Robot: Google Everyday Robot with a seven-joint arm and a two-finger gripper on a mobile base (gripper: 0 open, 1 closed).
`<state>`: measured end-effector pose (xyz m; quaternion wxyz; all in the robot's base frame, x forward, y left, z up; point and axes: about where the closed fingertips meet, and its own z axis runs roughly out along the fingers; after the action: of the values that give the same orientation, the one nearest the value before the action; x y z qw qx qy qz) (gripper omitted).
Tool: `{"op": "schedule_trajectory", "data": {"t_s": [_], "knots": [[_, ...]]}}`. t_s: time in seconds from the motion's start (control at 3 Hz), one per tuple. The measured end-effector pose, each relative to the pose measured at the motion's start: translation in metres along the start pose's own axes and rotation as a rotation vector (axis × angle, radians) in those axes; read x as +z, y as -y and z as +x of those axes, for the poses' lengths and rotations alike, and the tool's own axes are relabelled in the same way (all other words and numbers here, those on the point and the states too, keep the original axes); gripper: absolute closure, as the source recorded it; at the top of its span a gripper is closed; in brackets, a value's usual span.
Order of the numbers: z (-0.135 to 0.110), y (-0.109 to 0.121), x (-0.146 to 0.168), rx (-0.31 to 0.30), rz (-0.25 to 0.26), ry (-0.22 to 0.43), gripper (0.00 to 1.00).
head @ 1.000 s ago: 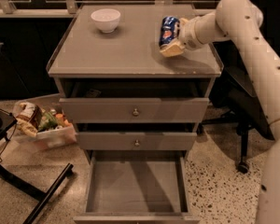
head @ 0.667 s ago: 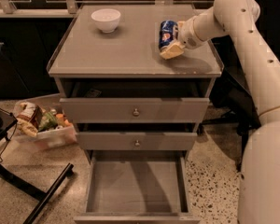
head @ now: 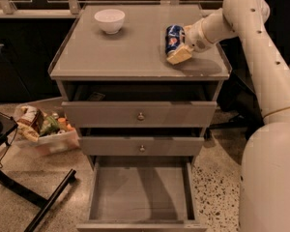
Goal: Pick pepsi can from bottom drawer and place on counter
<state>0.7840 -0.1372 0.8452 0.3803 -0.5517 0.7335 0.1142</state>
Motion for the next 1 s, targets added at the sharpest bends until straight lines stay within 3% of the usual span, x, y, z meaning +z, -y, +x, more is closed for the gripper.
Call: {"op": "schedule_trajectory", "data": {"t_s": [0.33, 0.67, 1.0], "knots": [[0.0006, 0.0031, -0.0019, -0.001, 0.019, 0.049, 0.36], [0.0006, 0.0038, -0.002, -0.001, 0.023, 0.056, 0.12], [0.0006, 0.0038, -0.0019, -0.001, 0.023, 0.056, 0.0]]}}
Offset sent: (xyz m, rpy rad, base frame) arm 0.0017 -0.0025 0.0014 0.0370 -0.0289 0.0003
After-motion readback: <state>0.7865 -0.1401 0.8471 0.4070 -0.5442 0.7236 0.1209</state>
